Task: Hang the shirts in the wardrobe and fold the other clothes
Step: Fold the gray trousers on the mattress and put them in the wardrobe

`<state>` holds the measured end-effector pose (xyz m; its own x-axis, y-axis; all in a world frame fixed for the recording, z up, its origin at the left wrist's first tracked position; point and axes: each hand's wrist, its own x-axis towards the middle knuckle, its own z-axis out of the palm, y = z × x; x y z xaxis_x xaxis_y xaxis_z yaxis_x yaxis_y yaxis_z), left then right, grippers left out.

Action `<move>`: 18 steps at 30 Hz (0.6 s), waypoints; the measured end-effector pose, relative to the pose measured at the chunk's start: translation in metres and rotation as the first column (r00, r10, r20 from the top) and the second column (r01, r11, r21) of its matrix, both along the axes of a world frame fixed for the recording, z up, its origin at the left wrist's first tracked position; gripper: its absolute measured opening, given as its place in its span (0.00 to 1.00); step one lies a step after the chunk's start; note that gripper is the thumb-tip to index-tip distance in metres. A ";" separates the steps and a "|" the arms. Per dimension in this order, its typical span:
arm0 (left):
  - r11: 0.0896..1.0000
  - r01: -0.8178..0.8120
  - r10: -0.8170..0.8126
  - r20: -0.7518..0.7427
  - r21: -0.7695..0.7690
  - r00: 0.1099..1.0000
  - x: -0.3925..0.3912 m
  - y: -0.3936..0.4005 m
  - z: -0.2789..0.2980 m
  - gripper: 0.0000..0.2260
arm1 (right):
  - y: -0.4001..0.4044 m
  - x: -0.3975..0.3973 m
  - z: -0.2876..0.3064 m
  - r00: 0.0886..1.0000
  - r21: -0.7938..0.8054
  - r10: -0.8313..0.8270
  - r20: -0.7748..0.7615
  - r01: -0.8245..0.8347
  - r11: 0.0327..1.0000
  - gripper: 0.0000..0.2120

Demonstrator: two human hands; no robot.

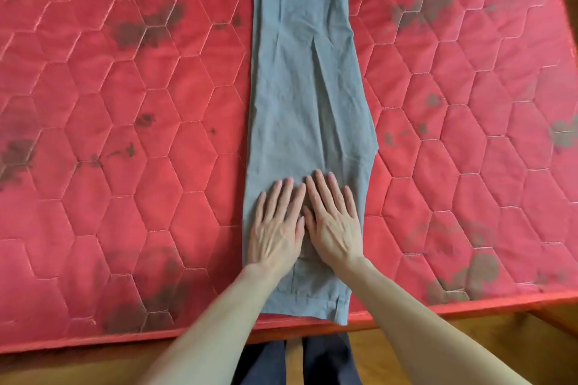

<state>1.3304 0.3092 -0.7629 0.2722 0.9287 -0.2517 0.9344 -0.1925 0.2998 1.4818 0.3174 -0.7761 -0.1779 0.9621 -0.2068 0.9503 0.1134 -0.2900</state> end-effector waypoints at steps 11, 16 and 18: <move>0.982 0.176 -0.176 -0.011 0.065 0.984 -0.057 -0.028 -0.024 0.32 | -0.033 0.026 -0.010 0.980 0.076 -0.196 -0.032 0.197 0.977 0.33; 0.935 0.348 -0.344 -0.061 0.076 0.937 -0.060 -0.026 -0.026 0.35 | -0.036 0.036 -0.007 0.891 0.077 0.454 0.015 -0.454 0.888 0.37; 0.869 0.488 -0.484 -0.061 0.085 0.873 -0.062 -0.026 -0.028 0.37 | -0.038 0.037 -0.013 0.839 0.096 0.543 -0.031 -0.538 0.837 0.38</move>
<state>1.2682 0.2836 -0.7909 0.6878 0.7012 -0.1879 0.7251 -0.6510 0.2246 1.5186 0.2789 -0.7889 -0.6831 0.7223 -0.1078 0.7138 0.6292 -0.3075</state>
